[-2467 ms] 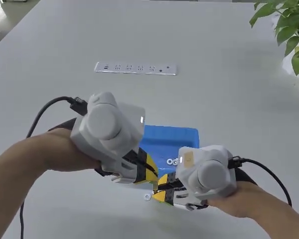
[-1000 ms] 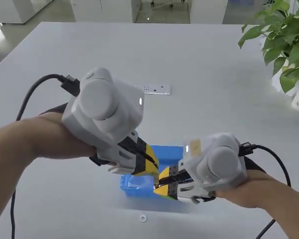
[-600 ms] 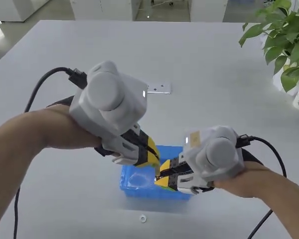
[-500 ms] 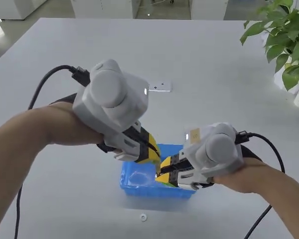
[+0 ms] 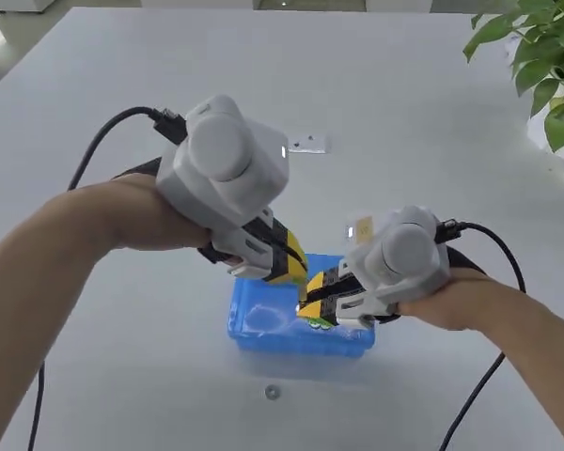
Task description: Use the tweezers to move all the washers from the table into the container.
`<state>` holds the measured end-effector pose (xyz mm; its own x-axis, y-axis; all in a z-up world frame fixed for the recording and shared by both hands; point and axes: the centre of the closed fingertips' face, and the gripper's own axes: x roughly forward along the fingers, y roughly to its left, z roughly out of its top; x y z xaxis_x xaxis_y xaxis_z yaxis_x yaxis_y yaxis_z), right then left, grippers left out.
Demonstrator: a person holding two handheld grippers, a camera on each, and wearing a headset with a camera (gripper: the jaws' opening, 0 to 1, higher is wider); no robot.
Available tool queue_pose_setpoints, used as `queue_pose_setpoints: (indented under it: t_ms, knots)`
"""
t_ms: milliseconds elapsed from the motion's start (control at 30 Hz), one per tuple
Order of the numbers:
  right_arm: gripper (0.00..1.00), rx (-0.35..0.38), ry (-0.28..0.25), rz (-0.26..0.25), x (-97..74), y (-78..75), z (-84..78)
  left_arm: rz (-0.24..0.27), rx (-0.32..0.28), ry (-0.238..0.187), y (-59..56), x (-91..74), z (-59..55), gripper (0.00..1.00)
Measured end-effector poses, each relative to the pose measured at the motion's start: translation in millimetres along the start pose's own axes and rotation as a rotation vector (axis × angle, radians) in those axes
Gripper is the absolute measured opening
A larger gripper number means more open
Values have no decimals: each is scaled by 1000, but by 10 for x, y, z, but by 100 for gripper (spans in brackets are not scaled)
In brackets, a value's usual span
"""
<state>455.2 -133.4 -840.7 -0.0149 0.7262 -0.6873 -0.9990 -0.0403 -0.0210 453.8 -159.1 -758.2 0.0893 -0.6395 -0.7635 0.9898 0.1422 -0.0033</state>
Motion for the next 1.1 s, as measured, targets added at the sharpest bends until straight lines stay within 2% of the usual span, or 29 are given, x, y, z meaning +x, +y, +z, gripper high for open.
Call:
queue_pose_setpoints:
  t_ms: [400,1100]
  knots:
    - [10,18,32,20,82,-30,-158,-9,-27,-3,79,154,-98,5]
    - [10,14,62,42,160,-24,-262,-16,-52,-3,63,237,-161,5]
